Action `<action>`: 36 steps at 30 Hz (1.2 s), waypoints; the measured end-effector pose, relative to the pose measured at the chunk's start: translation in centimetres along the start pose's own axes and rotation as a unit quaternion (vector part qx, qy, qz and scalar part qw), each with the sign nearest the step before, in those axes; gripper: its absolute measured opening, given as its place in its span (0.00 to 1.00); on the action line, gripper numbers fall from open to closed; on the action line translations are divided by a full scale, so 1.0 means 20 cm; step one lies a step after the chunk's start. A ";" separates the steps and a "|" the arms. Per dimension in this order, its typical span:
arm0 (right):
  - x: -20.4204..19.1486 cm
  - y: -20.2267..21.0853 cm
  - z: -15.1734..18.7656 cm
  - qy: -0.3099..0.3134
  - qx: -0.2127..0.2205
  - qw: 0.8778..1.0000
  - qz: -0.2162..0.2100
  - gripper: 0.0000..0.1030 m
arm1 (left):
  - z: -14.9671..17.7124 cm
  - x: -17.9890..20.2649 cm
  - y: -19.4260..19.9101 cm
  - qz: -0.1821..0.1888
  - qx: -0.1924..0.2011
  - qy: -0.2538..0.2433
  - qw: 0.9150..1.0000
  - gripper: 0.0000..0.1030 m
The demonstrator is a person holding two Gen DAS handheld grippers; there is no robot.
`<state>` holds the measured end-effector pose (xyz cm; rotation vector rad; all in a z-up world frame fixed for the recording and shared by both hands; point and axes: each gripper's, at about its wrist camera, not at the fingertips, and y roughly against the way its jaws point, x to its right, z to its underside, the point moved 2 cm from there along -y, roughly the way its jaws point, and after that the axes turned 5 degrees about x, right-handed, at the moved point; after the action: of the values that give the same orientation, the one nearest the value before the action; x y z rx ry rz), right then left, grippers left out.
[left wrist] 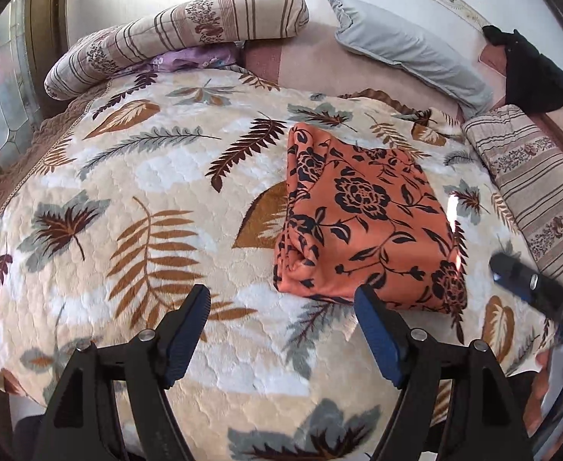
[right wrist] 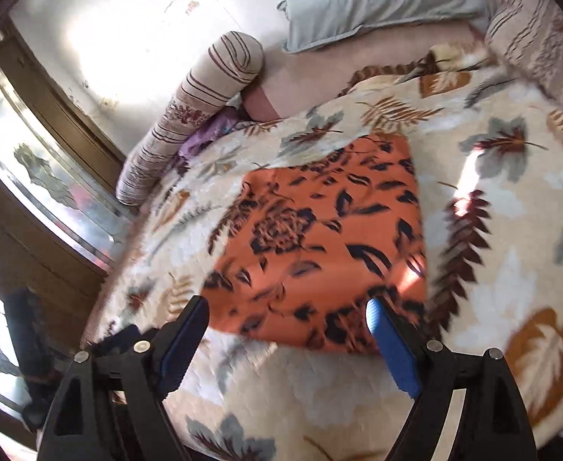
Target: Fold small clothes
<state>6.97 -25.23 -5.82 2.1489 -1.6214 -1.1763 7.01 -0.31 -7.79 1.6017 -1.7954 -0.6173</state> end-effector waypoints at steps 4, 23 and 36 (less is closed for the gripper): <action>-0.02 0.10 0.17 0.013 0.008 0.999 0.033 0.84 | 0.03 0.04 0.08 -0.001 0.008 -0.010 1.000 0.78; -0.12 0.20 0.22 0.113 0.026 0.981 0.153 0.91 | 0.02 0.16 0.28 -0.053 0.061 -0.031 0.996 0.89; -0.12 0.21 0.19 0.134 0.021 0.975 0.178 0.94 | -0.04 0.25 0.31 -0.050 0.084 -0.052 0.994 0.91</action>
<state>1.24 -23.51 -4.72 1.8368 -1.8160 -0.7177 3.11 -4.25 -2.08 1.8109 -1.8957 -0.6187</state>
